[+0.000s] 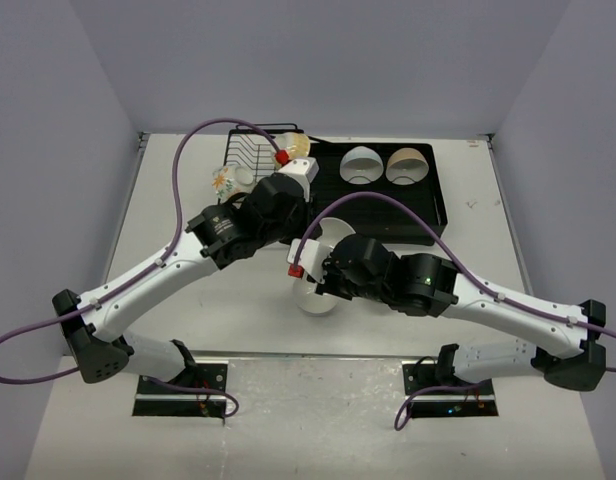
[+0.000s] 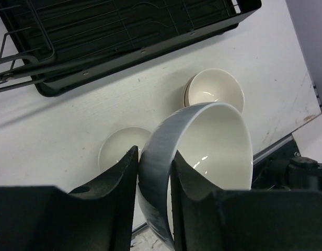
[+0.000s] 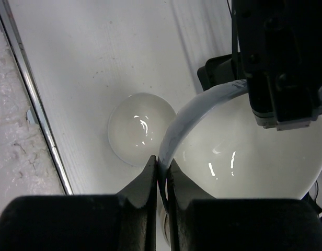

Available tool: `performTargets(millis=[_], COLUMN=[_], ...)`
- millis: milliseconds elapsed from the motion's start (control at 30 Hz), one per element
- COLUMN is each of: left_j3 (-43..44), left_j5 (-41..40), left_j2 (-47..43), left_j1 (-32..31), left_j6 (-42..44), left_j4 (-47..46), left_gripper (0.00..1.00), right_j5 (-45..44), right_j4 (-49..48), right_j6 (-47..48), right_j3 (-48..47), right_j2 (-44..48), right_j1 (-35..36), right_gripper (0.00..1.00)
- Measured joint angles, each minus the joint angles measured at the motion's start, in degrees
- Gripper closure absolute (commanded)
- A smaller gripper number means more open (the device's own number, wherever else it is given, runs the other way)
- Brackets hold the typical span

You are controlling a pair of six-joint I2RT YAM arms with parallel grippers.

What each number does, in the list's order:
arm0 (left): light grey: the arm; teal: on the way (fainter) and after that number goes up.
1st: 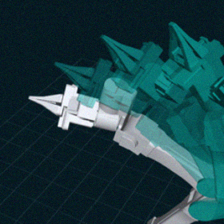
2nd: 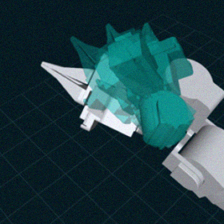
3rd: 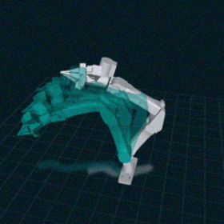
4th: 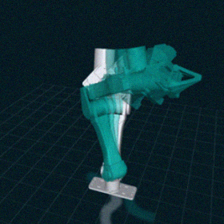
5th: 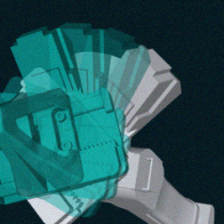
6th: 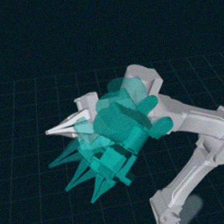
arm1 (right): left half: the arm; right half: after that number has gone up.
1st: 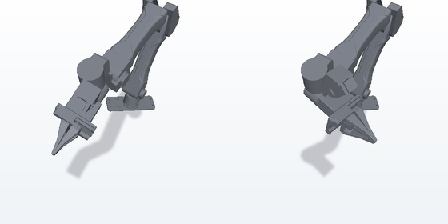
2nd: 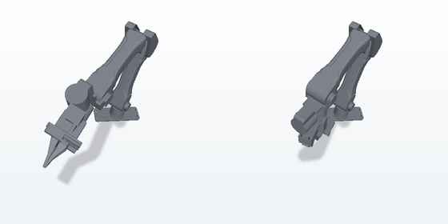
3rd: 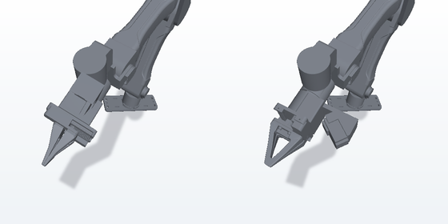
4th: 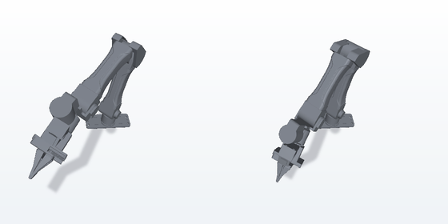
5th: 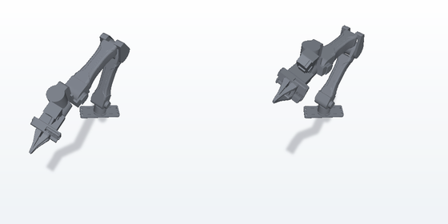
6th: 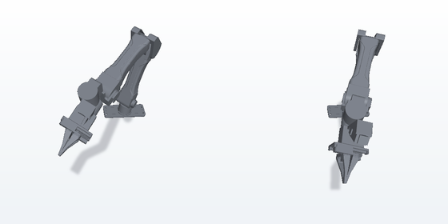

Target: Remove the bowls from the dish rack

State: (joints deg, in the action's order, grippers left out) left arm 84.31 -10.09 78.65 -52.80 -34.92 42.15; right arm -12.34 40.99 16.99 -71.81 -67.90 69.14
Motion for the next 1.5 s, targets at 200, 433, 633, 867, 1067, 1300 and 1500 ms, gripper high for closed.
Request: performTargets(millis=[200,433,633,867,1067,1300,1500], left_j3=[-0.70,-1.95,-7.61,-11.80,-15.21,-18.71,-22.40], left_j5=[-0.48,-2.01,-3.06,-4.68,-7.63,-8.70,-8.52], left_j2=[0.22,1.07,-0.17,-1.27,-1.33,-1.53,-2.21], left_j1=[0.00,-0.11,-0.26,-0.26,0.04,0.55,0.48], left_j6=[1.57,2.19,2.16,2.16,0.52,-0.63,-1.60], left_j4=[0.11,-0.70,-6.29,-9.09,-9.40,-9.51,-10.73], left_gripper=[1.00,1.00,1.00,1.00,1.00,1.00,1.00], right_j5=[-0.24,-1.11,-1.31,-1.77,-4.42,-5.01,-5.11], right_j4=[0.24,0.55,0.13,-1.38,-4.26,-5.49,-7.61], right_j6=[0.00,0.04,0.04,0.52,0.92,1.22,-1.05], right_j3=[-0.37,-0.37,0.07,1.05,2.21,3.89,6.21], right_j2=[-1.05,-1.20,-1.36,-3.04,-3.32,-2.89,4.31], right_j1=[0.20,0.24,0.24,0.61,0.59,0.68,0.11], right_gripper=[1.00,1.00,1.00,0.84,0.62,0.56,0.42])
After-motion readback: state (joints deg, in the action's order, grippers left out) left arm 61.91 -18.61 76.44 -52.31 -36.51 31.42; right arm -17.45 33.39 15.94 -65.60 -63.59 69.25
